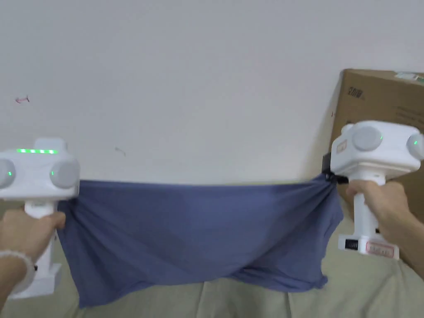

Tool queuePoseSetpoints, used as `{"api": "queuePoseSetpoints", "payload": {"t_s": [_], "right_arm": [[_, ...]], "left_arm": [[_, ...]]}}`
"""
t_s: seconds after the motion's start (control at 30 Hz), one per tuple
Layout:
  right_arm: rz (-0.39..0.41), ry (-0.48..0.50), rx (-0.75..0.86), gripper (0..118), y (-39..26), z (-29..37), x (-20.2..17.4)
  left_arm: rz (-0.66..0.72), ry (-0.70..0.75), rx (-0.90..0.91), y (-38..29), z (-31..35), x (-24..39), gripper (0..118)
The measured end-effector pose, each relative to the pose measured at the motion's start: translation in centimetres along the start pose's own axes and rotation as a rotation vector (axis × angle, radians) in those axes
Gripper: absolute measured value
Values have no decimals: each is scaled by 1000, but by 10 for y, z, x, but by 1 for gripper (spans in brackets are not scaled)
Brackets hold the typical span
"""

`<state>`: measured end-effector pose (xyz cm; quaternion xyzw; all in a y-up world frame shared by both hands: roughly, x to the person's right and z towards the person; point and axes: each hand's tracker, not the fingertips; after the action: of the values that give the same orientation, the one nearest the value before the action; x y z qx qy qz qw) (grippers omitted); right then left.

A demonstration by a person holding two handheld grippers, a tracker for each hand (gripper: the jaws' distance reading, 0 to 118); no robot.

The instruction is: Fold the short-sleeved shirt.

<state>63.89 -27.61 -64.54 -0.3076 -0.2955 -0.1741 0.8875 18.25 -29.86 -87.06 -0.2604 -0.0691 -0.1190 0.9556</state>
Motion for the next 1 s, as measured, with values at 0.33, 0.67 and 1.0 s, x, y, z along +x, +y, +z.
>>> {"api": "queuePoseSetpoints", "payload": {"t_s": [0.33, 0.67, 1.0], "right_arm": [[-35, -8, -231, 2, -135, -76, 29], [11, 35, -229, 2, -214, 29, 58], [-59, 31, -271, 2, -349, 177, 109]], "left_arm": [[12, -35, -268, -141, -39, 12, 2], [-21, -34, -237, -206, 78, -45, 2], [-36, -80, -277, -306, 226, -105, 2]]}}
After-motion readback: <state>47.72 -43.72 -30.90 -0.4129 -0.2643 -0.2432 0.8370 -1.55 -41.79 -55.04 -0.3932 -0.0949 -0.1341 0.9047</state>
